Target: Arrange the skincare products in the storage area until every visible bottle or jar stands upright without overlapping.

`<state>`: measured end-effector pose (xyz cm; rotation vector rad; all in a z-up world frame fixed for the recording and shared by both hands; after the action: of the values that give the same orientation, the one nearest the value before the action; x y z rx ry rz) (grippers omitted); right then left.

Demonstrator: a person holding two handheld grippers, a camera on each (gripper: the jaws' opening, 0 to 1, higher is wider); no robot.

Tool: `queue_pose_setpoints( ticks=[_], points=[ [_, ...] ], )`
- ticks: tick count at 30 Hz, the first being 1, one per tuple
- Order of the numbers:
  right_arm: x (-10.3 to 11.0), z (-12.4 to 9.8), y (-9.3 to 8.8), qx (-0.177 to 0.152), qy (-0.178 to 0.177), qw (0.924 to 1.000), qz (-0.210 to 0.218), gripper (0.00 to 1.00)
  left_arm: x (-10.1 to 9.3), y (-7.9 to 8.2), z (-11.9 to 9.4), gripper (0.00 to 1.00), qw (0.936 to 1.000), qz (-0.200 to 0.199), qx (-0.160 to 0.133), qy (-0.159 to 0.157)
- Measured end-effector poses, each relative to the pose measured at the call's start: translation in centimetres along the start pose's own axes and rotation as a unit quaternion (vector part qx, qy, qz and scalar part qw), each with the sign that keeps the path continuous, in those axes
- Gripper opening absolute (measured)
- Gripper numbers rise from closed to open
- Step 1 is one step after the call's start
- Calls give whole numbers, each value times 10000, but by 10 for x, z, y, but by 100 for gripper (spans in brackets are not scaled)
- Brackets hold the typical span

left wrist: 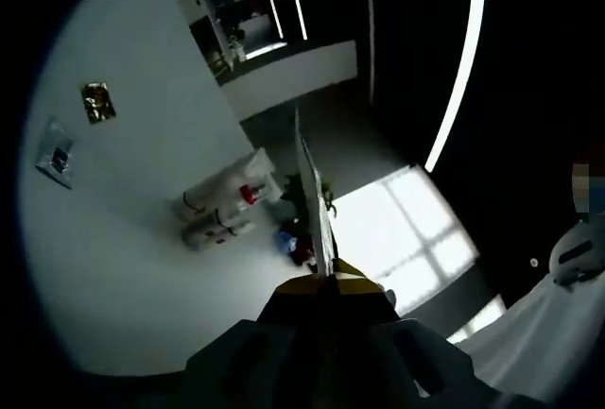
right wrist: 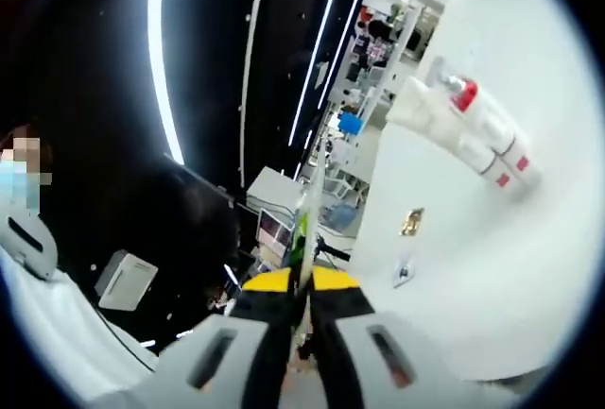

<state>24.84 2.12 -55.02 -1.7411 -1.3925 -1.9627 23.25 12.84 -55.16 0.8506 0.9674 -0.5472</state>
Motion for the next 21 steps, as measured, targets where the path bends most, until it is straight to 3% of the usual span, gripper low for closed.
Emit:
queue_pose_setpoints(
  ticks=[5, 8, 16, 21],
  points=[
    [-10, 3, -4, 169, -286, 9985, -424, 17, 4, 2, 0, 0, 10000, -22, 36, 26],
    [-12, 4, -6, 244, -340, 9983, -416, 29, 10, 3, -1, 0, 9999, -36, 53, 132],
    [-18, 6, -6, 349, -463, 9961, -661, 34, 21, 8, -2, 0, 9994, -247, -64, 231],
    [-25, 8, -4, 368, -602, 9935, -896, 45, 29, 10, -1, 0, 9989, -307, -49, 349]
  ],
)
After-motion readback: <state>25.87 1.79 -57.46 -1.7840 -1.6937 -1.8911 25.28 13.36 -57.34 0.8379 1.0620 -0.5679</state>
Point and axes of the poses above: the point that each gripper's makers call its tool centre point, and the gripper's own axes: z roughly forward along the fingers, x roughly to its left, y roughly out of its top, the point moved 5 cm from there along -z, roughly backward along the fingers, and after that the axes turned 12 degrees about -y, right-handed, at the moved point
